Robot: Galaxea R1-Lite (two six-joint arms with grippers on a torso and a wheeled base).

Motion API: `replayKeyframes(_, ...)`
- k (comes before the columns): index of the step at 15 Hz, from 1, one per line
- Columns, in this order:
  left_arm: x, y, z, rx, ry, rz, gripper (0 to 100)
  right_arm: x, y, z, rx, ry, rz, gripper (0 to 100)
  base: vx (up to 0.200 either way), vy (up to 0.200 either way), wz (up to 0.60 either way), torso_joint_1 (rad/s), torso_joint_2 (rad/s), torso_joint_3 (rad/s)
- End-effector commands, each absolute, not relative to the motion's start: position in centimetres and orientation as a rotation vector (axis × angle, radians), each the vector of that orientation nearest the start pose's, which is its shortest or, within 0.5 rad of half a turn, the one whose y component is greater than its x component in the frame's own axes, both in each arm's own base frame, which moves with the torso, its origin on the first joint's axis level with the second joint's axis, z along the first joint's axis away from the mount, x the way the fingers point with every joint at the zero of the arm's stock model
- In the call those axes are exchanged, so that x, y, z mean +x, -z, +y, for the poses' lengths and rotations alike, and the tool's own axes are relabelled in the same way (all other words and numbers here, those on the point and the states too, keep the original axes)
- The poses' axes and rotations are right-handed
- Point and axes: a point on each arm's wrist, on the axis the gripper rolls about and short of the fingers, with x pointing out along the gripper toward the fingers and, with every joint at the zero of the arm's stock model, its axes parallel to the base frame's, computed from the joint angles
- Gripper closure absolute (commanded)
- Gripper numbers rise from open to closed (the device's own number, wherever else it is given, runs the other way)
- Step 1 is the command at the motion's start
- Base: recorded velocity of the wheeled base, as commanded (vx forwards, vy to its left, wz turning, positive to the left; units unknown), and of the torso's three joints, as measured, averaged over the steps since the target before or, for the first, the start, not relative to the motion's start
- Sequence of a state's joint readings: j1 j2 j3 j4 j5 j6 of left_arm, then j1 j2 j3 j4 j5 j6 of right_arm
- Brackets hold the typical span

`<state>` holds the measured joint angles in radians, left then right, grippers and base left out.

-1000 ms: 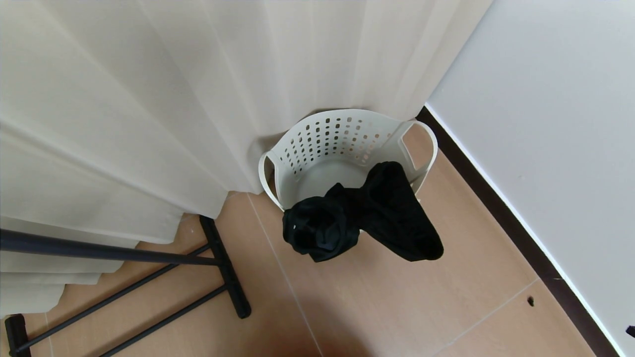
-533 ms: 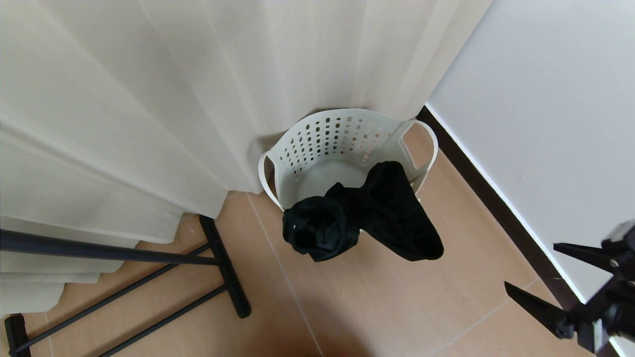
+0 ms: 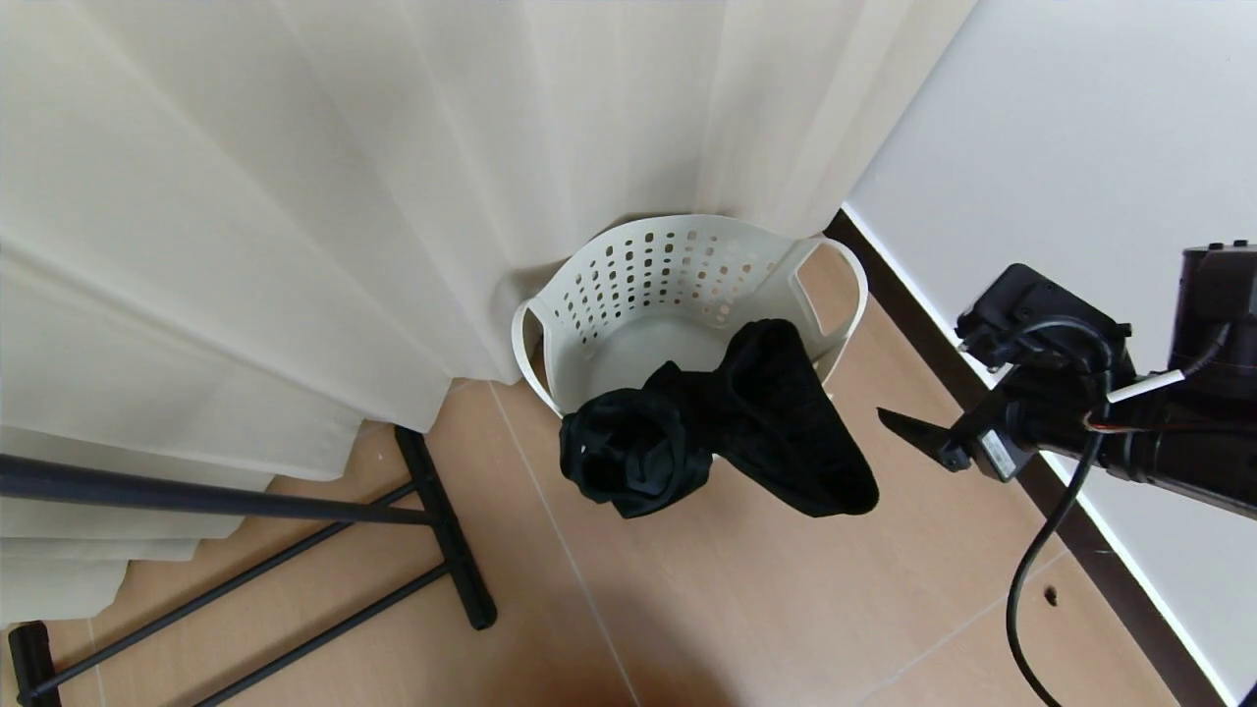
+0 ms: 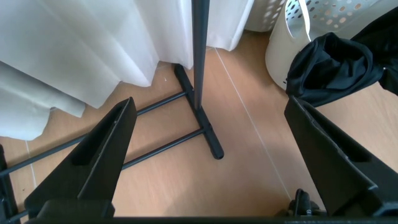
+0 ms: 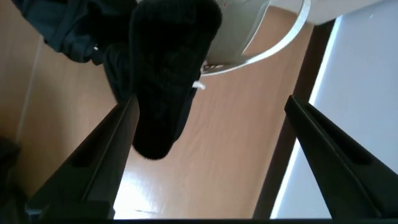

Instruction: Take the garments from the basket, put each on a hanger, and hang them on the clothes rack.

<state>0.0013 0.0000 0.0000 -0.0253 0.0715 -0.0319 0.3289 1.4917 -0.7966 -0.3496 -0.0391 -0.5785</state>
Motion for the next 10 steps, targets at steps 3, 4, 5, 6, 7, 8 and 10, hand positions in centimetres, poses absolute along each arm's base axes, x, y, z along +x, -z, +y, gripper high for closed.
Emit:
replayKeyframes(3,-2.3,-7.8,0.2,-0.033,-0.072,-0.027,0,30.6,-18.2,9.4,-0.725,-0.376,0.244,0,0.0,0.0,0.0,0.0,0.0,0.0)
replayKeyframes(4,-2.3,-7.8,0.2,-0.033,-0.073,-0.027,0,32.3,-17.3,9.9,-0.727,-0.37,0.224,0,0.0,0.0,0.0,0.0,0.0,0.0)
replayKeyframes(5,-2.3,-7.8,0.2,-0.033,-0.073,-0.026,0,33.5,-16.6,10.3,-0.725,-0.364,0.208,0,0.0,0.0,0.0,0.0,0.0,0.0)
replayKeyframes(6,-2.3,-7.8,0.2,-0.033,-0.073,-0.027,0,35.0,-15.6,10.8,-0.722,-0.355,0.185,0,0.0,0.0,0.0,0.0,0.0,0.0)
replayKeyframes(7,-2.3,-7.8,0.2,-0.033,-0.073,-0.027,0,35.6,-15.2,11.0,-0.721,-0.351,0.178,0,0.0,0.0,0.0,0.0,0.0,0.0)
replayKeyframes(8,-2.3,-7.8,0.2,-0.033,-0.073,-0.024,0,36.8,-14.3,11.3,-0.721,-0.345,0.172,0,0.0,0.0,0.0,0.0,0.0,0.0)
replayKeyframes(10,-2.3,-7.8,0.2,-0.033,-0.073,-0.027,0,38.0,-13.9,11.6,-0.712,-0.335,0.158,0,0.0,0.0,0.0,0.0,0.0,0.0)
